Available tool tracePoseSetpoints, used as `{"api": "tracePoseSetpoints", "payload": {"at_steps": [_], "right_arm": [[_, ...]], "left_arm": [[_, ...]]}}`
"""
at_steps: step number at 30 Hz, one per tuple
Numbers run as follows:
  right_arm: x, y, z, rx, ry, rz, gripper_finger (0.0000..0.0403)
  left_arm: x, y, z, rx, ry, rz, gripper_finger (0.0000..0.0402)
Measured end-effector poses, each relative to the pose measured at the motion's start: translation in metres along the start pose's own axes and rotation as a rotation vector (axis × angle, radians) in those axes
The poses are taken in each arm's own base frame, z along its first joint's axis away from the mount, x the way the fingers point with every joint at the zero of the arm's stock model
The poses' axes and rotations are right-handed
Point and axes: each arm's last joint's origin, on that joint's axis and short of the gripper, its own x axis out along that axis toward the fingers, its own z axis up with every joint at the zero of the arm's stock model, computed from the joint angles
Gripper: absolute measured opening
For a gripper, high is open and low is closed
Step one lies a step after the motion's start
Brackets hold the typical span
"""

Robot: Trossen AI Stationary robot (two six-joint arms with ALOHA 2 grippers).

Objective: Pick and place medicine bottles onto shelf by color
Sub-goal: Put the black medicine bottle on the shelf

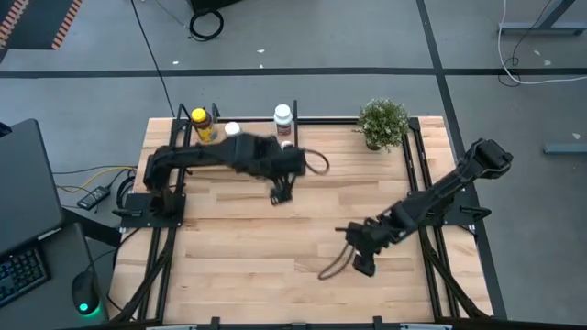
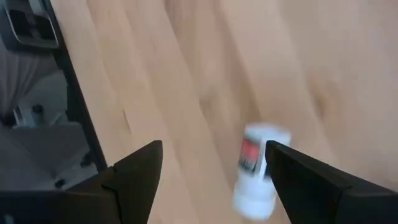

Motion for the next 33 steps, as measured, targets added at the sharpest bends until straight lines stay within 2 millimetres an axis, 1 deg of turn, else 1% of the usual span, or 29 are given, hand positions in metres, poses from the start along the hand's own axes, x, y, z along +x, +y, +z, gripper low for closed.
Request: {"api": "tracePoseSetpoints", "payload": {"at_steps": [4,6,9,12,14,17,20,23,26,29,33], "right_arm": [[0.009,0.003,-0.028,0.022,0.04,-0.02,0.0291],[0.012,0.003,-0.041,0.034,0.048,-0.046,0.0291],[0.014,0.005,-0.057,0.053,0.014,-0.073,0.0291],[0.016,0.006,-0.071,0.071,-0.063,-0.106,0.0291],[0.017,0.004,-0.081,0.089,-0.118,-0.131,0.0291],[0.02,-0.001,-0.094,0.093,-0.171,-0.16,0.029],[0.024,-0.008,-0.107,0.066,-0.198,-0.184,0.029],[0.026,-0.014,-0.117,0.03,-0.238,-0.199,0.029],[0.028,-0.015,-0.121,0.009,-0.291,-0.176,0.029],[0.032,-0.01,-0.121,-0.043,-0.341,-0.141,0.029],[0.045,-0.011,-0.124,-0.115,-0.326,-0.176,0.029]], "left_arm": [[-0.015,-0.04,0.009,-0.022,-0.192,-0.095,0.0323],[-0.022,-0.055,0.012,-0.025,-0.272,-0.137,0.0317],[-0.027,-0.074,0.017,-0.039,-0.363,-0.184,0.031],[-0.026,-0.087,0.019,-0.045,-0.389,-0.21,0.0305],[-0.024,-0.091,0.022,-0.069,-0.414,-0.222,0.0302],[-0.017,-0.094,0.023,-0.089,-0.399,-0.213,0.0298],[-0.01,-0.097,0.023,-0.084,-0.377,-0.205,0.0298],[-0.008,-0.099,0.026,-0.091,-0.395,-0.211,0.0297],[-0.003,-0.104,0.031,-0.108,-0.421,-0.224,0.0297],[0.004,-0.109,0.036,-0.126,-0.447,-0.234,0.0297],[0.016,-0.119,0.046,-0.168,-0.511,-0.265,0.0297]]}}
